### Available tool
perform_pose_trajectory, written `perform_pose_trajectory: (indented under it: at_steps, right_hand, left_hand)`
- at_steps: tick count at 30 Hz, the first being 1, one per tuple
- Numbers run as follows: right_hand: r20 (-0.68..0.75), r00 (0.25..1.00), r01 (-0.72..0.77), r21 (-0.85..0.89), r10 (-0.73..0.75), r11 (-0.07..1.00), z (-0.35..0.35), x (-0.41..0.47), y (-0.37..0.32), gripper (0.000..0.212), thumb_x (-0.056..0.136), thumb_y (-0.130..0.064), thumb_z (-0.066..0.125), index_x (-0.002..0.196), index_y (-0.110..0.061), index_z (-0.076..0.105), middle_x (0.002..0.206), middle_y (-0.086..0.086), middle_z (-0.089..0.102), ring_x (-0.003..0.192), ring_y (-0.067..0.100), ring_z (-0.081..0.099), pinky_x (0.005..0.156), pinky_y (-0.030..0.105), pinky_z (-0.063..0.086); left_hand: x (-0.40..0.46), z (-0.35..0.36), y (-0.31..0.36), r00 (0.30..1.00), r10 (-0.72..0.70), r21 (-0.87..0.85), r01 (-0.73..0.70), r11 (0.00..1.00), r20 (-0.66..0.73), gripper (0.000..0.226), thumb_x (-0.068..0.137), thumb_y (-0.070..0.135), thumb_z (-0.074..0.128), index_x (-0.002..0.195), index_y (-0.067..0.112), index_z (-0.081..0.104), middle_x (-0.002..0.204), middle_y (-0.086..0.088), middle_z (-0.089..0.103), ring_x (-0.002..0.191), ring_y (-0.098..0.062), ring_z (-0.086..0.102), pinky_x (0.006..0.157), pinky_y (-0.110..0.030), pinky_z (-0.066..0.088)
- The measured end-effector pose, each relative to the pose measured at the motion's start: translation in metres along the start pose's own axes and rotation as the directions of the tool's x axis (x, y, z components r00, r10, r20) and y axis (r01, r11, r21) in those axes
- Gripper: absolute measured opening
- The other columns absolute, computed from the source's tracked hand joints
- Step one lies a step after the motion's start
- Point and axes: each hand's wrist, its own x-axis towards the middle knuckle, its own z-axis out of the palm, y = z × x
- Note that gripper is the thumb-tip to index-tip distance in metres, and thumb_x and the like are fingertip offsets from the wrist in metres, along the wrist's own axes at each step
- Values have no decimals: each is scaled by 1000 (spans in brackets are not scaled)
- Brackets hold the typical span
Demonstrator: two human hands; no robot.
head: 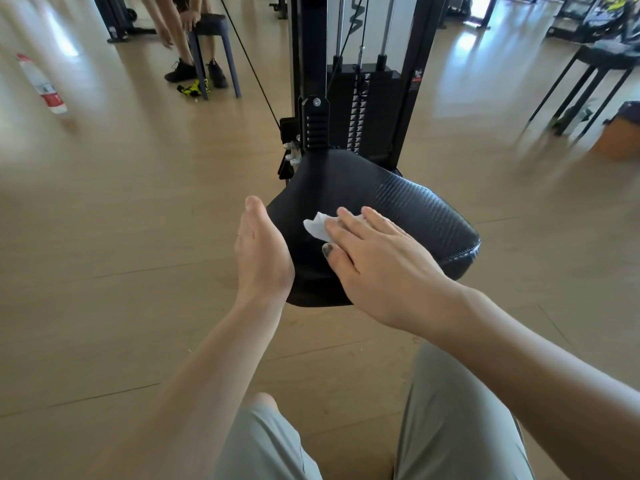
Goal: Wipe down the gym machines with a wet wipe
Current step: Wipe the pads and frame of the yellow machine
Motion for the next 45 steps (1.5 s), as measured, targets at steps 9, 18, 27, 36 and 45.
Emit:
perform_pose_trajectory:
  at_steps: [9,18,27,36,45]
  right_hand:
    - [31,956,294,-23,-293,955,5,-7,-17,58,108,-47,18,163,-29,16,169,-13,14,157,13,0,126,26,-5]
    - [-5,990,143,-8,-143,990,-10,-62,53,65,103,-55,8,162,-30,20,168,-18,17,155,0,-1,125,20,0]
    - [286,914,261,134,-289,956,-12,100,-9,53,112,-38,9,164,-27,9,170,-15,5,156,5,-3,118,20,-6]
    - [165,979,-129,76,115,989,-33,85,99,53,113,-34,8,162,-19,20,169,-5,17,156,14,12,122,30,9]
    - [87,987,-139,51,134,989,-33,31,81,48,112,-30,13,149,-15,41,157,1,39,147,14,28,111,25,21]
  left_hand:
    - [5,-1,-4,998,-64,-97,65,993,21,55,70,80,33,99,42,61,125,2,67,119,-19,63,108,-47,44]
    - [4,-1,-5,1000,7,-24,-7,1000,31,59,98,65,17,104,27,62,107,14,64,102,-9,57,95,-33,42]
    - [18,-2,-14,998,5,-83,0,997,56,78,83,77,21,97,20,72,104,-4,74,103,-26,68,101,-45,50]
    - [13,-2,-17,992,108,-33,-106,994,60,62,96,66,14,76,12,38,75,1,52,75,-22,48,72,-37,39]
    - [15,-2,-16,993,86,-32,-83,996,79,74,92,70,15,95,4,47,90,-10,62,87,-29,59,83,-43,48]
